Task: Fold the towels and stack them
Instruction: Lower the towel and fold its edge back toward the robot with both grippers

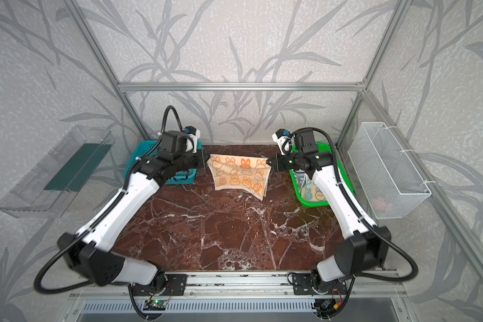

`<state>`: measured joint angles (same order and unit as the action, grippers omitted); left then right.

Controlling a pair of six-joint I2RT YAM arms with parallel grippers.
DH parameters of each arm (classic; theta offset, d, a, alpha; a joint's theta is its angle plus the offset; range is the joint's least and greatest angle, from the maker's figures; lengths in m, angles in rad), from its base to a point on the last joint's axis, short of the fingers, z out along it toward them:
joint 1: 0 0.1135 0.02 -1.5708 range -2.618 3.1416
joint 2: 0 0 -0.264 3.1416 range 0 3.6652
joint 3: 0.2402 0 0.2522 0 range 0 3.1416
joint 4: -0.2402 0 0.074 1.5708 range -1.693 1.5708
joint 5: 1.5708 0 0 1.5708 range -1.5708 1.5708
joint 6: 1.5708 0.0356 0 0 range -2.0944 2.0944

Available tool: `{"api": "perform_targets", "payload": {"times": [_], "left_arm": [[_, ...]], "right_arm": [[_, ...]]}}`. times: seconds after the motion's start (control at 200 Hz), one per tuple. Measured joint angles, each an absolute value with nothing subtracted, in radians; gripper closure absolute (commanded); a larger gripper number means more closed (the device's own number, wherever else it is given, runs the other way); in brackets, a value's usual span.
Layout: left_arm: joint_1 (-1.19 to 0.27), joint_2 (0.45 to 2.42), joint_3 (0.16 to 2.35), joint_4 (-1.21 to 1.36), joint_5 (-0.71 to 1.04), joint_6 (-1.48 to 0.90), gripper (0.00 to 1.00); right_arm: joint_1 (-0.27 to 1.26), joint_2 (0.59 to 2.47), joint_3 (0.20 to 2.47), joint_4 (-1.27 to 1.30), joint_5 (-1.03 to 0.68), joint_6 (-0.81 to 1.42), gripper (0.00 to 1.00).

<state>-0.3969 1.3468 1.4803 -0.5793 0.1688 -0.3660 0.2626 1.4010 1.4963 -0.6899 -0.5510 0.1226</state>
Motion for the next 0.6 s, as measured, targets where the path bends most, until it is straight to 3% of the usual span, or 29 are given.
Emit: {"api": "perform_targets", "payload": {"times": [0.325, 0.455, 0.6], "left_arm": [[-0.477, 1.092, 1.330, -0.635, 0.155, -0.427, 1.00], [-0.476, 1.087, 1.280, -0.646, 0.157, -0.448, 1.00], [-0.442, 1.221, 1.251, -0.624, 0.159, -0.450, 1.00]], "right_arm": [[0.290, 1.141, 1.265, -0.655, -0.618, 0.190, 1.00], [0.294, 1.179, 1.220, -0.655, -0.611, 0.216, 1.00], [0.294, 1.357, 1.224, -0.643, -0.564, 0.244, 1.00]]}}
